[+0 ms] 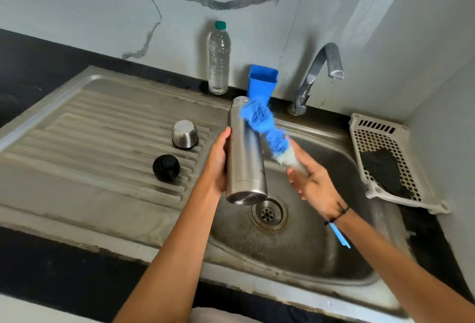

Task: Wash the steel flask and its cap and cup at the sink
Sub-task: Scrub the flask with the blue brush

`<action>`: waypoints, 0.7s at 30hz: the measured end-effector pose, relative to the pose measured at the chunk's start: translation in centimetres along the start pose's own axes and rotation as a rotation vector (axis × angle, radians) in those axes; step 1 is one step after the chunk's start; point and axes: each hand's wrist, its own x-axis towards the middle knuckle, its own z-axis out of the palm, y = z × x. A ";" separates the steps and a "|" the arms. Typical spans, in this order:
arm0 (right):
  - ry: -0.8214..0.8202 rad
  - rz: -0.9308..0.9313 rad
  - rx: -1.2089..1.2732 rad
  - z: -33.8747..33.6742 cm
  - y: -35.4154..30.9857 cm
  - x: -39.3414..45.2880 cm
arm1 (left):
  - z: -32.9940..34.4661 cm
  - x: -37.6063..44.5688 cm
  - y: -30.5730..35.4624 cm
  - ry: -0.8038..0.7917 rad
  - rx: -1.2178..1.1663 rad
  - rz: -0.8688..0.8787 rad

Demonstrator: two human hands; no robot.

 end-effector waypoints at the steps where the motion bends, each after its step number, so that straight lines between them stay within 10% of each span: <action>1: 0.011 -0.096 -0.108 0.1 0.7 -1.0 | -0.2 0.0 0.1 -0.004 -0.007 -0.002; 6: -0.001 -0.411 -0.401 1.0 3.0 -3.0 | -1.3 -0.7 0.2 -0.081 0.014 -0.063; 14: 0.100 -0.272 -0.524 -1.2 3.3 4.0 | -0.8 -2.0 -0.9 -0.248 -0.009 -0.094; 21: -0.029 -0.424 -0.380 0.5 2.7 -2.3 | -1.6 -1.7 -1.0 -0.061 -0.011 -0.009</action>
